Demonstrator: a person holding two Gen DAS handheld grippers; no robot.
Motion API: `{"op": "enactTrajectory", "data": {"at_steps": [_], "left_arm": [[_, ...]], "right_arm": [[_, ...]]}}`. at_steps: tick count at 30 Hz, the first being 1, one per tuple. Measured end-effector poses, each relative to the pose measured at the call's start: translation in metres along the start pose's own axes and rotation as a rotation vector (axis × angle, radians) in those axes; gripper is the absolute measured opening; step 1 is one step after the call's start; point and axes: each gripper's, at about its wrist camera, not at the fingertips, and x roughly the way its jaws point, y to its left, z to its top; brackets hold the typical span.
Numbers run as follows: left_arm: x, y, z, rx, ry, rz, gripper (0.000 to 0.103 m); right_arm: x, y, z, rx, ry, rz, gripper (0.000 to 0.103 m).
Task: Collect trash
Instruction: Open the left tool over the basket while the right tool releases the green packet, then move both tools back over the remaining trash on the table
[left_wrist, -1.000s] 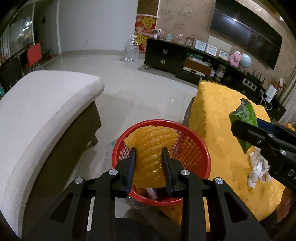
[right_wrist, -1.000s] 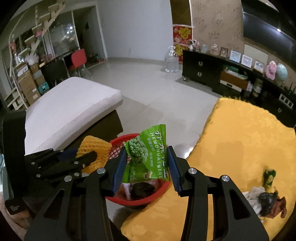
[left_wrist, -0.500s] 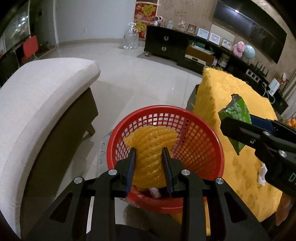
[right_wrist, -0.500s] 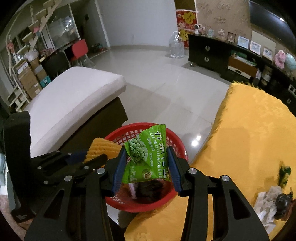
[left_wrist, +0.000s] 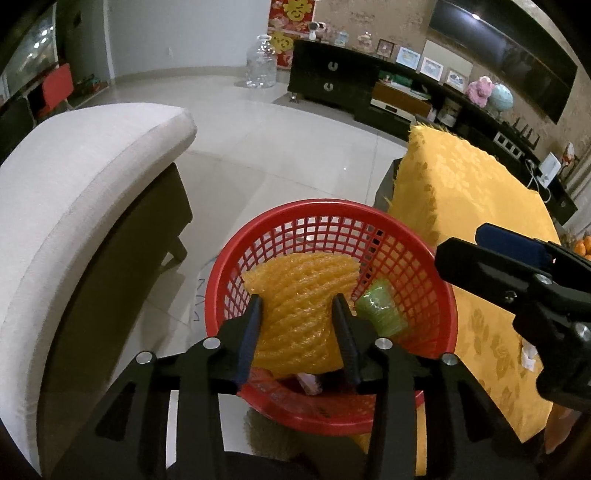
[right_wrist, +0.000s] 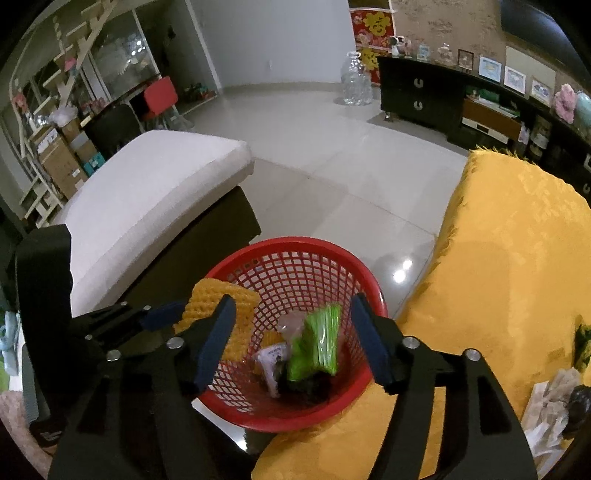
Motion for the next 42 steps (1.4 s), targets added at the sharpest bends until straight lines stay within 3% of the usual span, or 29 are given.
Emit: {"op": "enactTrajectory", "data": {"at_steps": [9,16,29,31,42], "left_arm": [[-0.008,0.001,0.000,-0.016,-0.020,0.003,0.064],[-0.032,0.003,0.003,-0.027,-0.076,0.012,0.068],[-0.072,-0.023,-0.004,0.041,-0.158,0.005,0.074],[-0.076,-0.028,-0.006,0.051,-0.165,0.000,0.075],[-0.092,-0.078,-0.014,0.164,-0.194,-0.021,0.084]], "right_arm": [[-0.013,-0.007,0.001,0.019,-0.028,-0.010,0.063],[-0.037,-0.015,0.001,0.025,-0.074,-0.055,0.063],[-0.088,-0.037,-0.028,0.052,-0.150,-0.173,0.066],[-0.099,-0.040,-0.034,0.055,-0.169,-0.195,0.073],[-0.157,-0.058,-0.074,0.117,-0.262,-0.311,0.088]]}}
